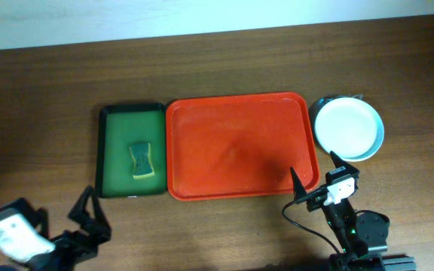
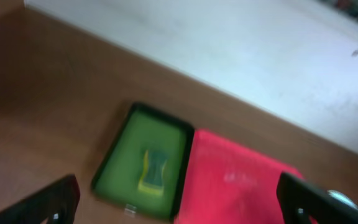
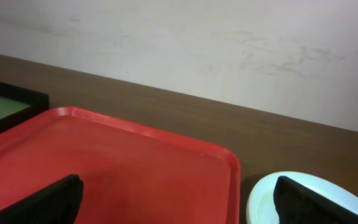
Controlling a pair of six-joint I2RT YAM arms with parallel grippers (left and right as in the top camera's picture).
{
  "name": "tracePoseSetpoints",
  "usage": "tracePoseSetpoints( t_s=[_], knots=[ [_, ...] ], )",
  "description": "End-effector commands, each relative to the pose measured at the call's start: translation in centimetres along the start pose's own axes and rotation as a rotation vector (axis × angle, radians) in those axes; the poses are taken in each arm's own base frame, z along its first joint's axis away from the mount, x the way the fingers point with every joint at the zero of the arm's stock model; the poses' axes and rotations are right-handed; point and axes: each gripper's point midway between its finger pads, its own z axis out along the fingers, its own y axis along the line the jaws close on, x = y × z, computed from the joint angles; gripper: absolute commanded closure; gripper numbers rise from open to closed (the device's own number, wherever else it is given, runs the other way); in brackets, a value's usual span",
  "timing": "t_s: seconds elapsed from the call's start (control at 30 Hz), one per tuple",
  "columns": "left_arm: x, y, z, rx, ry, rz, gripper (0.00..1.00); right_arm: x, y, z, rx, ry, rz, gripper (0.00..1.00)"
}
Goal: Clean dirty plates on tray and stack at the side
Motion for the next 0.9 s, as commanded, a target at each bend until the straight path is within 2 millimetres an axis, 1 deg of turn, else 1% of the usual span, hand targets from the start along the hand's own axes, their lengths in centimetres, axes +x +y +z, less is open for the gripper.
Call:
tracePoseSetpoints(
  t_s=[0.0, 0.03, 0.07, 0.1, 0.13, 0.17, 0.2, 0.23, 0.27, 0.3, 0.33, 0.37, 0.4, 0.43, 0.5, 0.57, 0.67, 0.7, 0.73, 0.77, 0.8, 0.87],
  knots=[
    [2.1, 0.1, 2.2, 0.108, -0.124, 0.007, 0.01, 0.3, -0.2, 0.0, 0.012, 0.006, 0.001, 0.02],
    [1.1, -0.8, 2.2, 0.182, -0.241, 0.025, 0.01, 0.3, -0.2, 0.0, 0.011, 0.006, 0.001, 0.02],
    [-0.2, -1.7, 1.8, 0.248, -0.352, 0.040, 0.01, 0.3, -0.2, 0.0, 0.012, 0.006, 0.001, 0.02],
    [-1.5, -2.6, 0.9, 0.317, -0.475, 0.053, 0.01, 0.3, -0.2, 0.0, 0.011, 0.006, 0.001, 0.02],
    [-3.1, -3.6, -0.7, 0.399, -0.628, 0.066, 0.01, 0.3, -0.2, 0.0, 0.012, 0.006, 0.001, 0.02],
    [-4.0, -4.3, -2.2, 0.464, -0.751, 0.074, 0.01, 0.3, -0.2, 0.0, 0.011, 0.006, 0.001, 0.02],
    [-4.3, -4.5, -2.9, 0.500, -0.821, 0.078, 0.01, 0.3, -0.2, 0.0, 0.012, 0.006, 0.001, 0.02],
    [-4.2, -4.6, -3.2, 0.519, -0.857, 0.082, 0.01, 0.3, -0.2, 0.0, 0.012, 0.006, 0.001, 0.01],
    [-3.7, -4.4, -2.6, 0.529, -0.883, 0.089, 0.01, 0.3, -0.2, 0.0, 0.011, 0.006, 0.001, 0.02],
    [-3.0, -4.1, -1.4, 0.523, -0.868, 0.087, 0.01, 0.3, -0.2, 0.0, 0.012, 0.006, 0.001, 0.02],
    [-2.0, -3.5, 0.2, 0.502, -0.838, 0.080, 0.01, 0.3, -0.2, 0.0, 0.011, 0.006, 0.001, 0.02],
    [-0.5, -2.7, 2.4, 0.475, -0.787, 0.075, 0.01, 0.3, -0.2, 0.0, 0.011, 0.006, 0.001, 0.02],
    [0.3, -2.3, 3.5, 0.461, -0.762, 0.072, 0.01, 0.3, -0.2, 0.0, 0.011, 0.006, 0.001, 0.02],
    [2.0, -1.3, 5.8, 0.424, -0.713, 0.063, 0.01, 0.3, -0.2, 0.0, 0.012, 0.006, 0.001, 0.02],
    [4.0, 0.0, 8.1, 0.380, -0.661, 0.054, 0.01, 0.3, -0.2, 0.0, 0.011, 0.006, 0.001, 0.02],
    [6.4, 1.2, 10.4, 0.344, -0.598, 0.053, 0.01, 0.3, -0.2, 0.0, 0.011, 0.006, 0.001, 0.02],
    [9.1, 2.8, 12.7, 0.270, -0.487, 0.045, 0.01, 0.3, -0.2, 0.0, 0.011, 0.006, 0.001, 0.02],
    [10.0, 3.7, 13.4, 0.225, -0.447, 0.052, 0.01, 0.3, -0.2, 0.0, 0.012, 0.006, 0.001, 0.02],
    [11.5, 4.5, 14.2, 0.175, -0.386, 0.106, 0.01, 0.3, -0.2, 0.0, 0.011, 0.006, 0.001, 0.02],
    [13.6, 5.8, 15.2, 0.103, -0.297, 0.193, 0.01, 0.3, -0.2, 0.0, 0.011, 0.006, 0.001, 0.02],
    [14.0, 6.1, 15.3, 0.088, -0.282, 0.241, 0.01, 0.3, -0.2, 0.0, 0.011, 0.006, 0.001, 0.02],
    [14.0, 5.9, 15.3, 0.078, -0.291, 0.372, 0.01, 0.3, -0.2, 0.0, 0.012, 0.006, 0.001, 0.02]
  ],
)
